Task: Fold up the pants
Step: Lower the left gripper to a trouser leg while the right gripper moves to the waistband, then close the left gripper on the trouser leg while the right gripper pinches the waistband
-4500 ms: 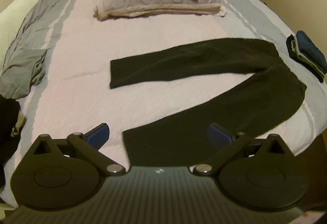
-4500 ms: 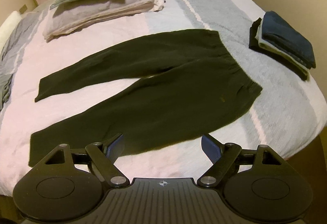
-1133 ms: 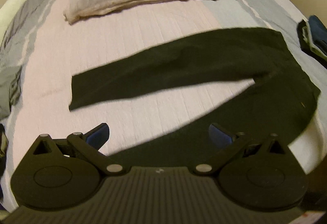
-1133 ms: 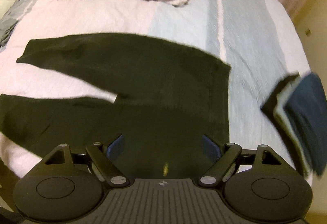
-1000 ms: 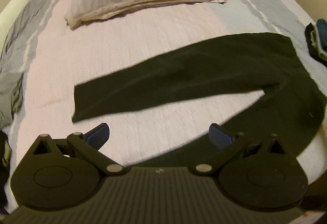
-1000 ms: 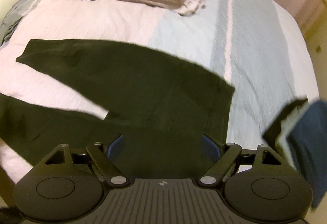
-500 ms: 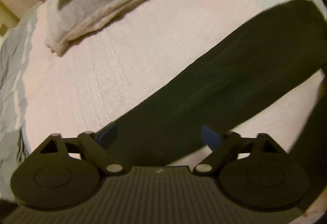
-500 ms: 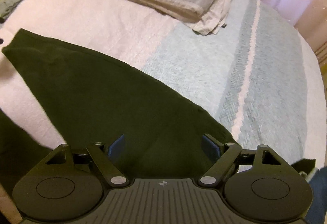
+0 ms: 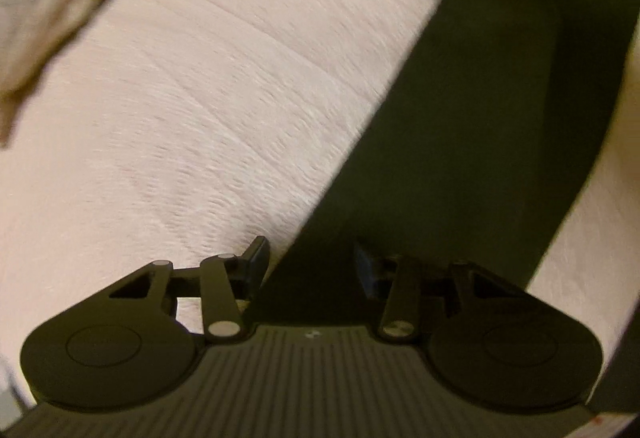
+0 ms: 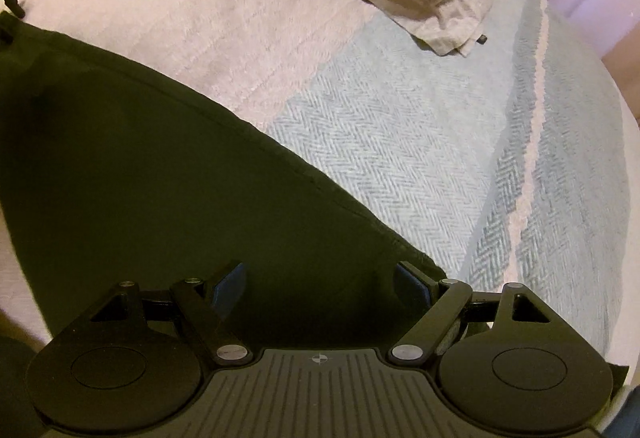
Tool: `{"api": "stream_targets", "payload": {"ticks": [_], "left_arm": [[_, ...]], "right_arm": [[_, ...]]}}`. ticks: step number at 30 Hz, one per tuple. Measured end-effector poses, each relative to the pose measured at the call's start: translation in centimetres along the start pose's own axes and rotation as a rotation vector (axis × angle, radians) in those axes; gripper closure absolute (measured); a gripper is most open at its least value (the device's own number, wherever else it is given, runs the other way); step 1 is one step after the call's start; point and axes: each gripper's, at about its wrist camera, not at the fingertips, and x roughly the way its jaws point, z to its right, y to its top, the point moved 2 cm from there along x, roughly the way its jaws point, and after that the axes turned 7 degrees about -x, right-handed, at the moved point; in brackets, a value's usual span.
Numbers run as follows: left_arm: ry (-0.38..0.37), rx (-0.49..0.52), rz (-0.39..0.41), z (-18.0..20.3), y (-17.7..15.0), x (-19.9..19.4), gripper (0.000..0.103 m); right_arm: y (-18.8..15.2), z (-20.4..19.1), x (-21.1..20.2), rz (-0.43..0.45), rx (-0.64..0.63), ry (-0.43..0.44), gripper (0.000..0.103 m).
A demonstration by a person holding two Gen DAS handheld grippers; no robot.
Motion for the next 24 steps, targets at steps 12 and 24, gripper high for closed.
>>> {"api": "stream_targets", "payload": {"ticks": [12, 24], "left_arm": [[-0.025, 0.164, -0.045, 0.1, -0.1, -0.3, 0.095], [0.133, 0.210, -0.010, 3.4, -1.6, -4.8, 0.096]], "right_arm": [[-2.4, 3.3, 0.3, -0.029, 0.034, -0.014, 0.024], [-5.1, 8.7, 2.1, -0.049, -0.179, 0.041, 0.024]]}}
